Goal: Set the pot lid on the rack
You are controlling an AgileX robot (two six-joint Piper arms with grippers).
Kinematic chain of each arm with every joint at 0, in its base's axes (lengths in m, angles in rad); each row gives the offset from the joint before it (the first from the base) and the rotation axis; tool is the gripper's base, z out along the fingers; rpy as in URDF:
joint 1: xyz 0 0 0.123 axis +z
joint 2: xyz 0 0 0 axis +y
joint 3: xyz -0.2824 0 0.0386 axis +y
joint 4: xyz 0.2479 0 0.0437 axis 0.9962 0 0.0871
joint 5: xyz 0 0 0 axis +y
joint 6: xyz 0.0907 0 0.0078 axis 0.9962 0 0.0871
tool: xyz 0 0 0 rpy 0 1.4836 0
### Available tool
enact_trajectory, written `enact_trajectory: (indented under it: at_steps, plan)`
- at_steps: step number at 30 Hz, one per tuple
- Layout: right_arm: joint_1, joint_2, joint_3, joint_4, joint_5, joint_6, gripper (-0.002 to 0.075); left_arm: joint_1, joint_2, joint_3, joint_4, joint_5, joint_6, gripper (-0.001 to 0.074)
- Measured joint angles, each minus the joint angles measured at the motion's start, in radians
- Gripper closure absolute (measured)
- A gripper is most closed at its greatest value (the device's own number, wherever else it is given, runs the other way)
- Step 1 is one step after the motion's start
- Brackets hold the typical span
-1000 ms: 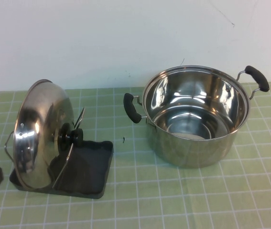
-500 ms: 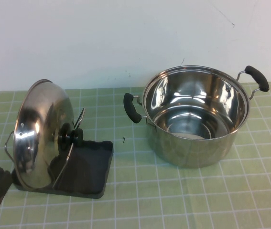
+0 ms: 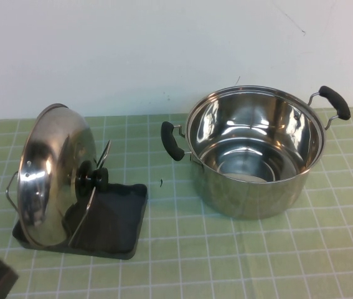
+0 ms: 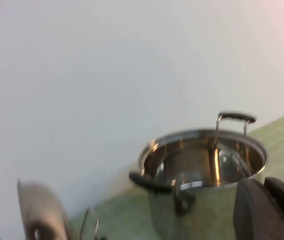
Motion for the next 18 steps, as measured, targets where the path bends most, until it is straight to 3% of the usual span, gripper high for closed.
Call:
enact_trajectory:
  at_steps: [6, 10, 15, 18]
  plan:
    - [0.000, 0.000, 0.000, 0.000, 0.000, 0.000, 0.0727, -0.019, -0.080, 0.000, 0.095, -0.056, 0.011, 0.0736]
    - [0.000, 0.000, 0.000, 0.000, 0.002, 0.000, 0.0727, -0.017, -0.080, 0.006, 0.338, -0.065, -0.098, 0.0736]
    - [0.000, 0.000, 0.000, 0.000, 0.002, 0.000, 0.0727, -0.017, -0.080, 0.096, 0.896, -0.151, -0.814, 0.0736]
    - [0.000, 0.000, 0.000, 0.000, 0.002, 0.000, 0.0727, -0.017, -0.080, 0.217, 1.150, -0.309, -1.113, 0.0736]
